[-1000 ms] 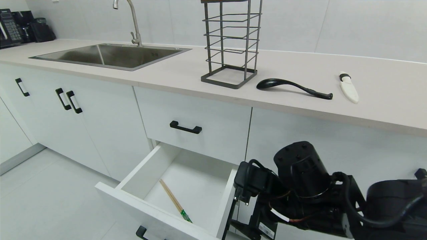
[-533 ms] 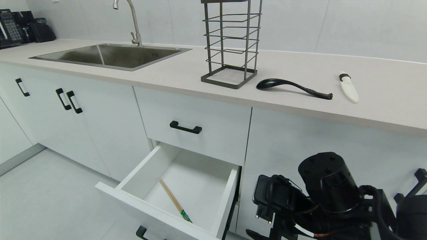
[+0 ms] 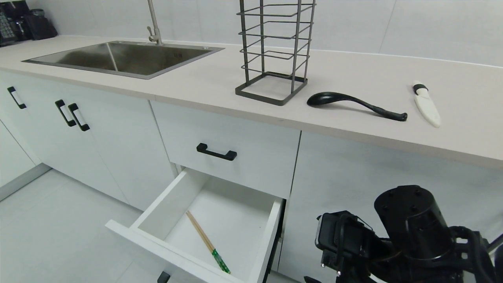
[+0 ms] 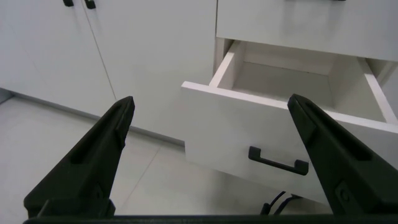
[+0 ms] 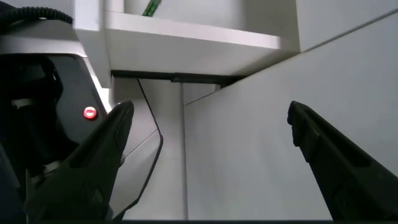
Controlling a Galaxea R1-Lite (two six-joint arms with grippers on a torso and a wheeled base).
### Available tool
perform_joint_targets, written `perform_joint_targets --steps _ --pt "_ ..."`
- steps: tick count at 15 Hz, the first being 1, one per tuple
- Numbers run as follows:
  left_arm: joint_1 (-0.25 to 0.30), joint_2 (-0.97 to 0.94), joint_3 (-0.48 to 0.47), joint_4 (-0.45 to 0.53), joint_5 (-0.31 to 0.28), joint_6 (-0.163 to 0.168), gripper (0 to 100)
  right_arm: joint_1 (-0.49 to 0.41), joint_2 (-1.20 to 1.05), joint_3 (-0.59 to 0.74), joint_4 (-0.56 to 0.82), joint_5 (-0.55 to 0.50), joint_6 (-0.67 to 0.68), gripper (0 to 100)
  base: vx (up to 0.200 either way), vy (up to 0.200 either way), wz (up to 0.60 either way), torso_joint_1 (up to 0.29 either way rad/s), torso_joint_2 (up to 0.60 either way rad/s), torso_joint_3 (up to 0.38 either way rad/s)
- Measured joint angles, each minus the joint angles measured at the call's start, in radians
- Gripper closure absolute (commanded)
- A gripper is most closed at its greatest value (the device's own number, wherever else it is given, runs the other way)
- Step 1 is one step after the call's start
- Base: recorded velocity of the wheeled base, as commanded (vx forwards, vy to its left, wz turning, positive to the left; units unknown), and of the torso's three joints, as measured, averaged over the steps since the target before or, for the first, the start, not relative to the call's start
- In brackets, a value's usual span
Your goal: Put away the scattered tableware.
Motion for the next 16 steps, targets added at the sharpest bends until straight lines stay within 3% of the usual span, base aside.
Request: perform_joint_targets --steps 11,16 --pt "0.000 0.000 0.000 -0.001 -0.001 0.000 0 0.006 -0.006 -0.019 -0.005 0.004 0.002 0 0.000 0.000 0.00 0.182 -0.54 -0.217" --pt "0.000 0.000 0.000 0.000 -0.001 0.000 0 0.008 0.013 -0.047 -0.005 0.004 0.003 0 0.000 0.000 0.00 0.360 -0.49 -0.231"
